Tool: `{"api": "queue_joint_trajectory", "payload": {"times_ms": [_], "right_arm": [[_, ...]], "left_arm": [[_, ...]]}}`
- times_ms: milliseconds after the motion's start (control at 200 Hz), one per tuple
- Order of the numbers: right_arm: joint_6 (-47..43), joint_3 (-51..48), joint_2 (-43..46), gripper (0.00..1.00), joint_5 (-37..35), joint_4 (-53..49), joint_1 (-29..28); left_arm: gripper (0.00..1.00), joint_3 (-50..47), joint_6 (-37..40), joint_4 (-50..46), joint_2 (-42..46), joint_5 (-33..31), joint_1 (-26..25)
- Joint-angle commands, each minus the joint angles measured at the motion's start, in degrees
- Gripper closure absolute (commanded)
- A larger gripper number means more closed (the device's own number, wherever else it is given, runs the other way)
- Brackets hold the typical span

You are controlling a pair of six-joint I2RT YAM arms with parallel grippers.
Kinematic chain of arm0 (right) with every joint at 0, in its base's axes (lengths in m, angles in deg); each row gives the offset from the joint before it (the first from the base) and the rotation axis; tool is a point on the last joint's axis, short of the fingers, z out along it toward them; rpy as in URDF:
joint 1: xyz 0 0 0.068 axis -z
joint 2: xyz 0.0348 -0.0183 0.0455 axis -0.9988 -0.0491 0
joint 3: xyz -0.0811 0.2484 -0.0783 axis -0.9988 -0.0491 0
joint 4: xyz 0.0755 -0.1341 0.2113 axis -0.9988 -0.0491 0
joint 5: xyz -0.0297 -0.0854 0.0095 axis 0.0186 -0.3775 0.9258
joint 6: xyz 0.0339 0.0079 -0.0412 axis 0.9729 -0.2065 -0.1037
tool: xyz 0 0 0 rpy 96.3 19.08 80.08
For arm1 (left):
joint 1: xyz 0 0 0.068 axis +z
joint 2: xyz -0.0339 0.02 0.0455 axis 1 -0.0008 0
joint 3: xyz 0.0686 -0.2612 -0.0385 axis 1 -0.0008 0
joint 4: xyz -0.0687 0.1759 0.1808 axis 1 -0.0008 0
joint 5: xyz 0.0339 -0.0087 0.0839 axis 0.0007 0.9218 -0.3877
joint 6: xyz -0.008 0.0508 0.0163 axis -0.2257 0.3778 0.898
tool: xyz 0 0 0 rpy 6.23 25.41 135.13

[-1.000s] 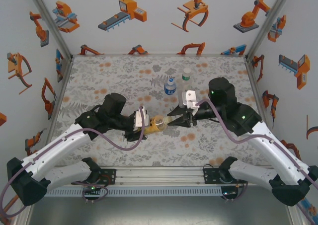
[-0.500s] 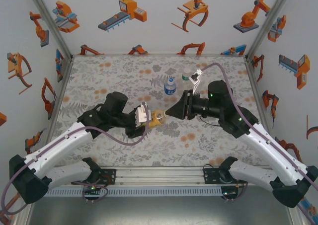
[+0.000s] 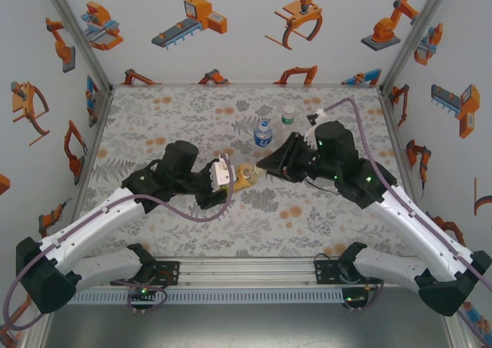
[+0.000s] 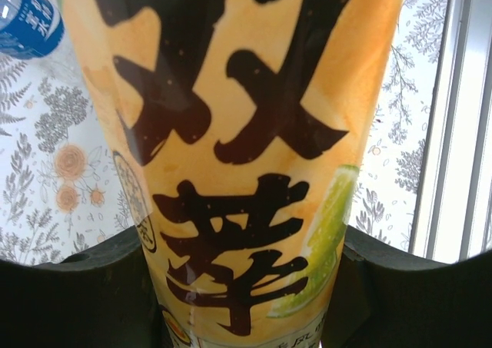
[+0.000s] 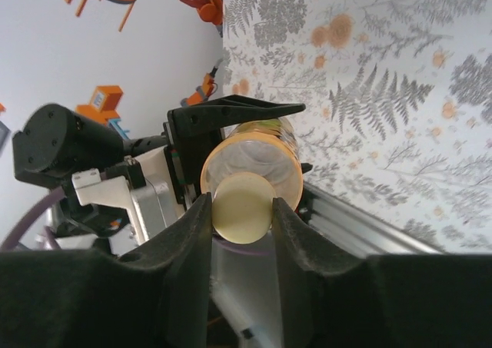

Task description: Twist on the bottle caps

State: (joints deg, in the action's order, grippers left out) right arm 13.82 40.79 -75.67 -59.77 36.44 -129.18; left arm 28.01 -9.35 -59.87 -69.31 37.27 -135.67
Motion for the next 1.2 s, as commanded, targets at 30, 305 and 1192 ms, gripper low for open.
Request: {"api": "queue_joint_trajectory", "payload": {"times_ms": [30, 305, 1192], "right_arm": [[-19.5, 3.2, 1.8, 0.53, 1.0, 2.6, -0.2], [-63.0, 4.0, 6.3, 0.46, 21.7, 4.7, -0.2], [-90.9, 8.8, -0.3, 0.54, 34.4, -8.1, -0.2]], "left_arm": [[1.0, 1.9, 1.0, 2.6, 0.7, 5.2, -0.5], [1.0, 2.2, 2.7, -0.4, 1.1, 11.7, -0.4], [1.0, 2.5, 4.9, -2.5, 1.9, 16.5, -1.1]]}}
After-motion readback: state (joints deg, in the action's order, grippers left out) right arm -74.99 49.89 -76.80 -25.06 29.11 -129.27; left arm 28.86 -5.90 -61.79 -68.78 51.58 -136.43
